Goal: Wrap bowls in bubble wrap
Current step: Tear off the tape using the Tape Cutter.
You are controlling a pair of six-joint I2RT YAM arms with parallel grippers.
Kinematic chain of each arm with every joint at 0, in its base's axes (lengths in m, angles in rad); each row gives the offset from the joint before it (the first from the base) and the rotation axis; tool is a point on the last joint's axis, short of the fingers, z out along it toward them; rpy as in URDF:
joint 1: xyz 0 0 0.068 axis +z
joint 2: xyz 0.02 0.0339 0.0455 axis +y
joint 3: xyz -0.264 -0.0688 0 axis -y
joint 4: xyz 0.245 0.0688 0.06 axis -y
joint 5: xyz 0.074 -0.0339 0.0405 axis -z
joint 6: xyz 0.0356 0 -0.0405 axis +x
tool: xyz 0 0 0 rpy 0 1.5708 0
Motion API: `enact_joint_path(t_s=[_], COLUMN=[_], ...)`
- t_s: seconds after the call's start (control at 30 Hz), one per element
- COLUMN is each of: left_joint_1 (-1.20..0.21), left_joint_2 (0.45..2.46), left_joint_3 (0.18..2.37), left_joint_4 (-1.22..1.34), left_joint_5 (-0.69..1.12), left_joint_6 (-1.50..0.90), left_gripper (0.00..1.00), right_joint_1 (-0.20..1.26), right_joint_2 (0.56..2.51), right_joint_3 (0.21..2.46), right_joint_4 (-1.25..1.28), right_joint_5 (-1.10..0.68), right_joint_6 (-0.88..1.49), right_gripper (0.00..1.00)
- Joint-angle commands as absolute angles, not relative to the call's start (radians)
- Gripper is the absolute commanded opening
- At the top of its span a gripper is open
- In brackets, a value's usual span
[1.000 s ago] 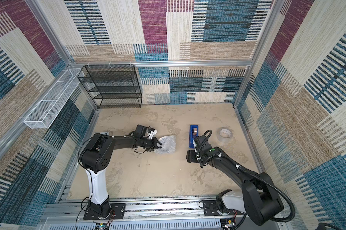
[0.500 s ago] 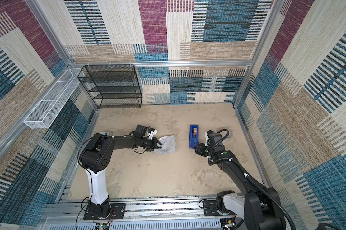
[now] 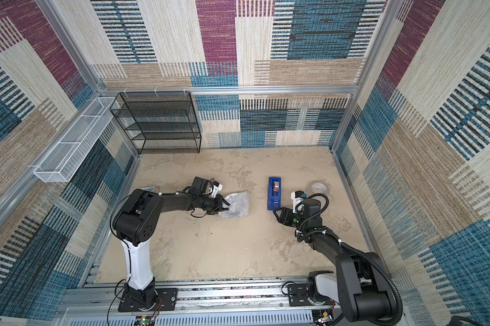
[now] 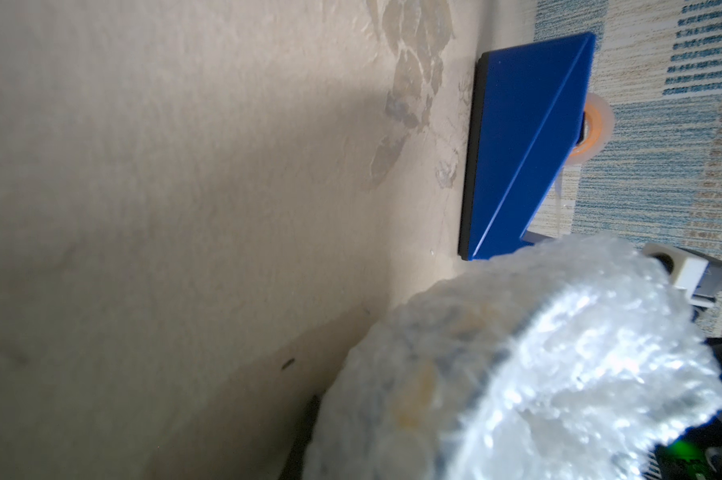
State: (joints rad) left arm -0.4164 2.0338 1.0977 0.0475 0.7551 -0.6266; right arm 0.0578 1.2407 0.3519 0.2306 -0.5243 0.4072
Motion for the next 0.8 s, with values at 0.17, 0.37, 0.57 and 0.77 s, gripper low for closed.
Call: enact_joint_path(t_s=[0.17, 0.37, 0.57, 0.77], left_joint_1=[-0.427, -0.428, -0.428, -0.428], left_joint_2=[2.047, 2.049, 2.048, 2.045], left_joint_3=[1.095, 1.100, 1.102, 1.100], left_joint_4=[-0.069, -0.072, -0.078, -0.078], left_joint_5=[0.654, 0.655, 0.653, 0.653], left_joint_6=[-0.630, -0.628, -0.623, -0.623], left_gripper=[0.00, 0.00, 0.00, 0.00], right_joint_1=[0.046, 0.043, 0.032, 0.023], right_joint_2=[1.385, 1.497, 1.535, 1.587], right_joint_3=[0.391, 0.418, 0.442, 0.469], right_joint_4=[0.398, 0.435, 0.430, 0.419], right_joint_5=[-0.603, -0.654, -0.694, -0.755], right_joint_6=[0.374, 0.340, 0.334, 0.322], right_gripper=[0.61, 0.59, 0.54, 0.44])
